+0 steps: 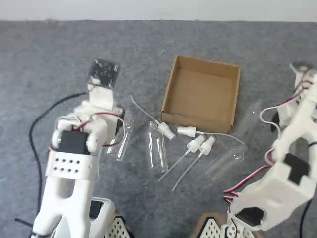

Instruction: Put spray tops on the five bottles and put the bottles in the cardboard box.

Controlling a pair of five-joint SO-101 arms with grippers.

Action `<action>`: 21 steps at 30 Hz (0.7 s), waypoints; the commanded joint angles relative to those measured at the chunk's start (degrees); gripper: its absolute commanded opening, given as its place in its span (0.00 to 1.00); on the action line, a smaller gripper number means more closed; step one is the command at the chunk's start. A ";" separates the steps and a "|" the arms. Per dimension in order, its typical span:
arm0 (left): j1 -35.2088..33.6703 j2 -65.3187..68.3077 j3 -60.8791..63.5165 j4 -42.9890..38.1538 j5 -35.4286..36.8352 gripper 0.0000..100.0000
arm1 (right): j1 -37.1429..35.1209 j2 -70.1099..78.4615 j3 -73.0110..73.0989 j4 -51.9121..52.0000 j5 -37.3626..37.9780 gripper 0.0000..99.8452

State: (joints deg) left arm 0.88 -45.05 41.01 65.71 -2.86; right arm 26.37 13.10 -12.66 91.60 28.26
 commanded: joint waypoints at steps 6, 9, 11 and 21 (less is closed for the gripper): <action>-0.35 -2.11 -28.26 9.32 -0.18 0.01 | -23.69 -28.79 5.71 -3.56 -14.77 0.01; -0.35 -2.11 -32.92 9.41 1.14 0.01 | -36.00 -36.26 12.75 -8.84 -19.34 0.01; -0.35 -2.20 -35.38 9.41 4.75 0.01 | -43.82 -40.40 17.85 -12.09 -21.10 0.01; 0.26 -2.20 -41.36 6.77 16.70 0.01 | -68.09 -51.82 43.60 -33.01 -21.36 0.01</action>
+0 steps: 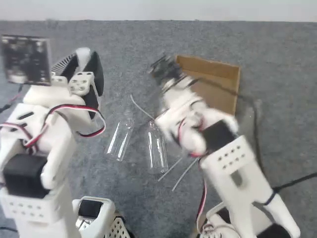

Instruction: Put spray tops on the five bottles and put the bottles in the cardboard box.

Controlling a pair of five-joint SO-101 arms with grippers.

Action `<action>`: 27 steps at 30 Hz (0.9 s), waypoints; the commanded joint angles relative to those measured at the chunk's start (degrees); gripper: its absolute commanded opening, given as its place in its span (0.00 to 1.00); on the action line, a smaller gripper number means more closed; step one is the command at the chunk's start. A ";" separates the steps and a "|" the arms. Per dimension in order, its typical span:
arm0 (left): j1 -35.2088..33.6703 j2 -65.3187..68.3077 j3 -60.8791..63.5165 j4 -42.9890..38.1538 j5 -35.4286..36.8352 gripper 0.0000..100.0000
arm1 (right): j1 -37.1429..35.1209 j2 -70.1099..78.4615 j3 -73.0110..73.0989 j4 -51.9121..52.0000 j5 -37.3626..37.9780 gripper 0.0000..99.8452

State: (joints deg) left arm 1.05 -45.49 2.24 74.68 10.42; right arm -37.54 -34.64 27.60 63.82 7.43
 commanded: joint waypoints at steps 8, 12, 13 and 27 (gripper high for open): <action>0.09 -1.67 -0.13 -8.97 9.58 0.01 | -14.20 -8.22 12.66 -9.89 -0.44 0.01; -0.26 -1.58 5.49 -14.77 9.67 0.01 | -16.31 -12.18 16.26 -11.82 -0.44 0.01; 0.00 -1.67 6.99 -15.91 9.67 0.01 | -16.31 -13.14 17.32 -13.14 -0.44 0.01; 2.81 -3.34 12.18 -11.69 9.76 0.01 | -16.04 -16.22 24.97 -22.20 -0.79 0.01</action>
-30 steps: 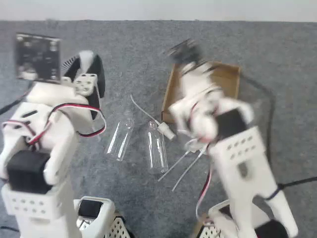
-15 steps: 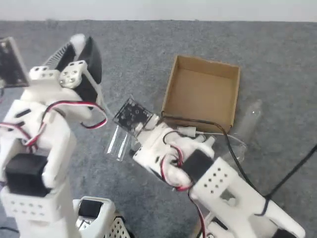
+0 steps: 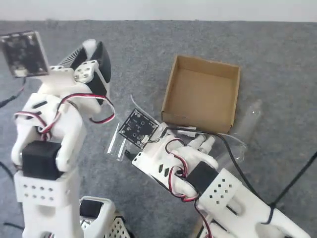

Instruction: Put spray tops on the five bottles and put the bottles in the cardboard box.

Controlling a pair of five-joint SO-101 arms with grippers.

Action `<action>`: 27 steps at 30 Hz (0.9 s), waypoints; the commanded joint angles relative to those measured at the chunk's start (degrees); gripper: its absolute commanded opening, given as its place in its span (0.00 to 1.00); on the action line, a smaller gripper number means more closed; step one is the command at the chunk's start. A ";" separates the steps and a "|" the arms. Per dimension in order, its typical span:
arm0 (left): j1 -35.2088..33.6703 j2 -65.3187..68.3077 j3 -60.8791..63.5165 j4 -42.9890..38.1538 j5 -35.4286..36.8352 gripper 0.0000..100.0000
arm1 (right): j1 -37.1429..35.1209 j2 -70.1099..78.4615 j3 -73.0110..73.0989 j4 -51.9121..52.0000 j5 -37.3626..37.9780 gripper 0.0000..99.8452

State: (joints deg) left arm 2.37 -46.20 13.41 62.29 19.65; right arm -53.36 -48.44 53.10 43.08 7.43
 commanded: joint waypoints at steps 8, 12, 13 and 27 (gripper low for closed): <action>3.78 -9.85 9.98 0.70 0.53 0.01 | -0.22 -2.95 -0.44 -1.10 -0.79 0.01; 3.60 -12.92 15.96 -2.64 0.35 0.01 | -0.48 -3.03 0.35 -1.01 -0.53 0.01; 3.60 -13.71 17.63 -3.78 0.35 0.01 | -0.57 -3.03 1.05 -1.01 -0.53 0.01; 4.04 -21.19 31.34 -9.85 0.44 0.01 | 4.44 -2.95 13.27 -26.95 -0.79 0.01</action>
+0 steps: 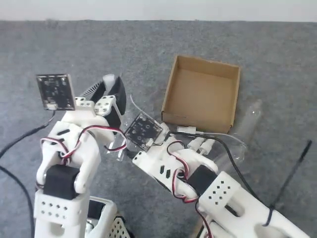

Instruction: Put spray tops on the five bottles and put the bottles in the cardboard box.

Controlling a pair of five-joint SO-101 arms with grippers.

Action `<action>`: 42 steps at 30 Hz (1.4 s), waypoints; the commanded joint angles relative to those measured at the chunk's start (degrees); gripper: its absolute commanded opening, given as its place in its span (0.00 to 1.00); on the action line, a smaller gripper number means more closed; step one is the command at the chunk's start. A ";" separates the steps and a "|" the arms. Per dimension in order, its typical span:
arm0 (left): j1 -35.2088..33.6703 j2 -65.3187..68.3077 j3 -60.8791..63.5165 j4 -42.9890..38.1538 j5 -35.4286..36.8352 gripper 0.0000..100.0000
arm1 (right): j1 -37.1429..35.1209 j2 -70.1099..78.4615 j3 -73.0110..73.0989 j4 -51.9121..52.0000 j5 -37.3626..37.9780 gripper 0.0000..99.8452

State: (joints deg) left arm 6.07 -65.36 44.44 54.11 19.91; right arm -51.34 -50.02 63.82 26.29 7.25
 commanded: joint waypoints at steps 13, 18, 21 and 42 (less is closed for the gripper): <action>3.52 -3.34 8.57 -4.13 -3.08 0.07 | 2.86 -1.19 8.00 -19.74 -0.62 0.01; 3.34 -3.43 8.84 -4.04 -3.69 0.09 | 2.86 -0.92 8.00 -19.65 -0.62 0.01; 3.25 -3.52 7.78 -2.46 -3.69 0.10 | 2.86 -0.92 8.00 -19.65 -0.62 0.01; -2.02 -2.90 6.81 -4.48 -9.41 0.11 | 2.95 -0.92 8.09 -19.56 -0.62 0.01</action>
State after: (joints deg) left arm 2.37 -67.47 50.59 51.82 12.18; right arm -49.05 -49.93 72.53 8.00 7.34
